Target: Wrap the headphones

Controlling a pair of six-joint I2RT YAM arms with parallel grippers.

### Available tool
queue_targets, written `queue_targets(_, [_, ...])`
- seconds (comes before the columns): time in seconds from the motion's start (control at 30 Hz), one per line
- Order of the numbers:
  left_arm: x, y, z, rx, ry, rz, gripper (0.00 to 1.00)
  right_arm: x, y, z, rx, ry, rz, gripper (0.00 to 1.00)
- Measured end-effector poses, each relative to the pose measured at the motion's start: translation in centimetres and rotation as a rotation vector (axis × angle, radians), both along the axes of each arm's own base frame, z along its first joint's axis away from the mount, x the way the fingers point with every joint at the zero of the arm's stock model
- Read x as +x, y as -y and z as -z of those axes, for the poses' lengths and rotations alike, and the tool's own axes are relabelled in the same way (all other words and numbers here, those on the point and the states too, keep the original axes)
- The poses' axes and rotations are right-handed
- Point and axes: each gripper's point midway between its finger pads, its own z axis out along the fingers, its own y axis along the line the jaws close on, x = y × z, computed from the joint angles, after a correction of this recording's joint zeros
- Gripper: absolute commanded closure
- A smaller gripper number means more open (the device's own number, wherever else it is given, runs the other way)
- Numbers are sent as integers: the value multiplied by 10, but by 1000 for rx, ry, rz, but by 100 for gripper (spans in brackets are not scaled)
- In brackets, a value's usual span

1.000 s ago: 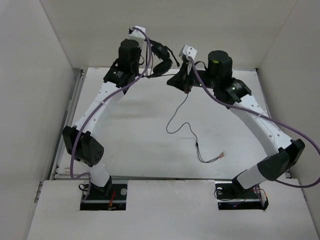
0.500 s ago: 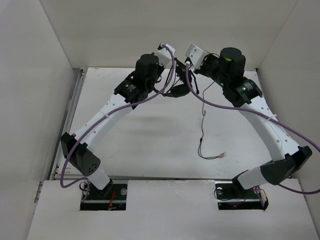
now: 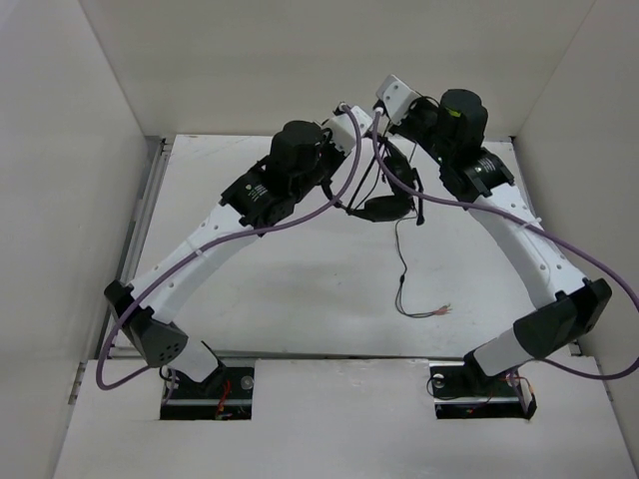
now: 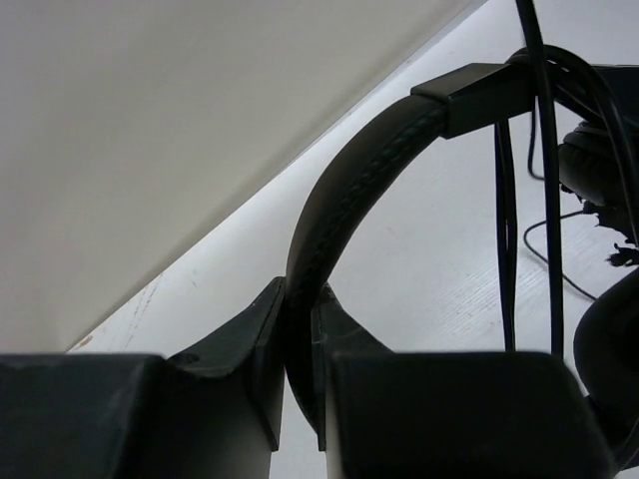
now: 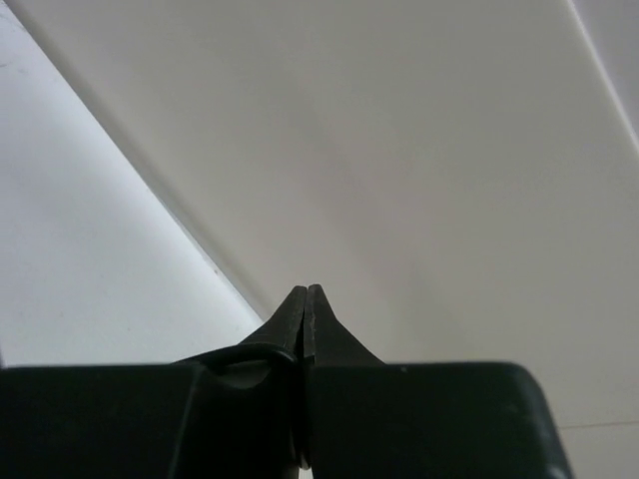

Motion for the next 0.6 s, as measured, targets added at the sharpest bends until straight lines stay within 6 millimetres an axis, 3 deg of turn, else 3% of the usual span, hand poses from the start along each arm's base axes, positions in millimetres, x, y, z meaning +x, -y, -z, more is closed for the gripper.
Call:
queue_targets(0.33, [-24, 12, -22, -42, -18, 99, 100, 20, 36, 37, 254, -186, -8, 92])
queue_targets(0.43, [-31, 18, -50, -92, 0, 130, 100, 14, 26, 49, 400, -294, -94, 94])
queue_targets(0.6, [-47, 38, -105, -210, 47, 203, 100, -9, -13, 68, 621, -488, -297, 92])
